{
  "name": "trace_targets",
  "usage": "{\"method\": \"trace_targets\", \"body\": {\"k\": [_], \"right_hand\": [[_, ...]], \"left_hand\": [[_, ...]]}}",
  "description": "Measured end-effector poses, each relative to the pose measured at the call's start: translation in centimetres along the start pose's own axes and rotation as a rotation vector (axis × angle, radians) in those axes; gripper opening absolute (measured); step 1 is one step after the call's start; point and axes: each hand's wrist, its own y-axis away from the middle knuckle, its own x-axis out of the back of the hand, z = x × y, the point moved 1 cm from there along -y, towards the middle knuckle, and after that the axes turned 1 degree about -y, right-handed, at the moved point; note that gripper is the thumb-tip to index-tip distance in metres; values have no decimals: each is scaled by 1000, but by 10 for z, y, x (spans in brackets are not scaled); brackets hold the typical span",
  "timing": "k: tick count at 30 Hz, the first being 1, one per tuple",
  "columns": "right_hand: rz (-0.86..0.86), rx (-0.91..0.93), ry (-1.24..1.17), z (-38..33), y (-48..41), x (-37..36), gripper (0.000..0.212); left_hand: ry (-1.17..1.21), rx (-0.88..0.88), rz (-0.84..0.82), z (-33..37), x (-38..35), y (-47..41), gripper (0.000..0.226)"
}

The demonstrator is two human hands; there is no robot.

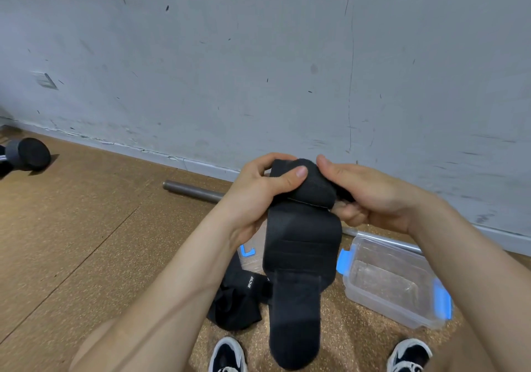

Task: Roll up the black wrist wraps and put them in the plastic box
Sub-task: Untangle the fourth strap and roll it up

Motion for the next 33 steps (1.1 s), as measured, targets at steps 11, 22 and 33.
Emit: {"method": "trace_targets", "body": {"k": [11,22,33], "right_hand": [[124,166,59,2,-4,7,35],[102,-70,6,-3,1,2,48],[93,87,10,0,-2,5,33]], "left_hand": [[53,132,-84,-1,-1,3,60],[-2,-30,21,-2,-4,1,23],[-117,-28,-32,-1,-6,2,39]]}}
